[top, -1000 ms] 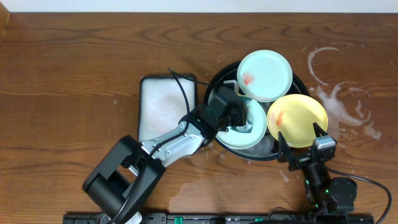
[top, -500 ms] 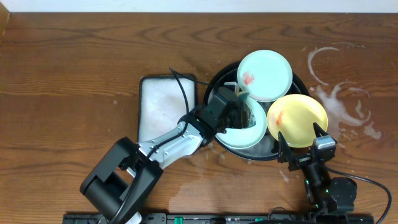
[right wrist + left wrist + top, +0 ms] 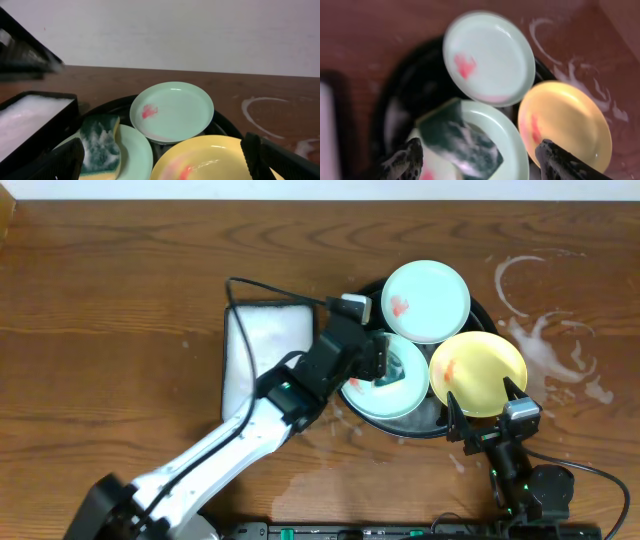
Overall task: Clean dirty plates on tray and stack at the side
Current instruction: 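Place the sponge onto the lower green plate's stain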
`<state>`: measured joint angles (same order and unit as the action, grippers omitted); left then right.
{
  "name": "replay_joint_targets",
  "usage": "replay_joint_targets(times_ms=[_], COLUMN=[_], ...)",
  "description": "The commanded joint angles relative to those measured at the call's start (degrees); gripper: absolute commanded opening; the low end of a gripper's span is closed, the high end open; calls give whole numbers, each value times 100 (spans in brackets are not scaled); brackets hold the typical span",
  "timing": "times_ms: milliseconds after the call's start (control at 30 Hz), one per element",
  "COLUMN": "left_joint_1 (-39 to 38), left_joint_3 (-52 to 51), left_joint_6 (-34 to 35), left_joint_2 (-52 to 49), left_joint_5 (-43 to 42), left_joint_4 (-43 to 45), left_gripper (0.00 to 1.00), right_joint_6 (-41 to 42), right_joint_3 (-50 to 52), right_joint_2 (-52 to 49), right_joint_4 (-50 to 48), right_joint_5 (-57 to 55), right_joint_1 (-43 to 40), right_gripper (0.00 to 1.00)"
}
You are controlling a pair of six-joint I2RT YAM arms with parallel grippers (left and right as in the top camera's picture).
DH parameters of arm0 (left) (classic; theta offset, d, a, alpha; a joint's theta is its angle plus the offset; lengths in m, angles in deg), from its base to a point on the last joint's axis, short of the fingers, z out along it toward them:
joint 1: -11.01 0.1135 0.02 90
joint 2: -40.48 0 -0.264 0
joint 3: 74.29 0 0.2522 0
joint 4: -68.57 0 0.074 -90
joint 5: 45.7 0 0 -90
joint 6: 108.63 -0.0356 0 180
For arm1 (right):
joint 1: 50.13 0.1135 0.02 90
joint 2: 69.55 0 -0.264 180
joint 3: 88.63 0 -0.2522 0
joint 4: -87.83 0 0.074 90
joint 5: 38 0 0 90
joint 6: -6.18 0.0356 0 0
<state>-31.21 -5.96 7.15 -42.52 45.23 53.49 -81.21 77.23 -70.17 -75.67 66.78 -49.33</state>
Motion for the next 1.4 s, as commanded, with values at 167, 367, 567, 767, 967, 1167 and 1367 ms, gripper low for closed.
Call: replay_joint_targets(times_ms=[167, 367, 567, 767, 967, 1167, 1367], left_joint_1=[0, 2, 66, 372, 485, 481, 481], left_joint_3=[50, 42, 599, 2588, 2920, 2747, 2490], left_joint_6=[-302, -310, -339, -448, -774, -702, -402], left_joint_2=[435, 369, 409, 105, 142, 138, 131], left_joint_5=[-514, -798, -422, 387, 420, 81, 85], left_joint_4=[-896, -1235, -2334, -5396, -5869, -5888, -5886], left_gripper=[75, 76, 80, 82, 81, 82, 87], right_joint_6=[76, 76, 76, 76, 76, 74, 76], right_joint_3=[7, 7, 7, 7, 7, 7, 7], right_joint_2=[28, 28, 28, 28, 28, 28, 28], right_joint_4=[28, 28, 28, 28, 28, 28, 28], right_joint_5=[28, 28, 28, 28, 28, 28, 28], right_joint_1=[-39, -39, -39, -39, -39, -39, -39], right_gripper=[99, 99, 99, 99, 99, 99, 99])
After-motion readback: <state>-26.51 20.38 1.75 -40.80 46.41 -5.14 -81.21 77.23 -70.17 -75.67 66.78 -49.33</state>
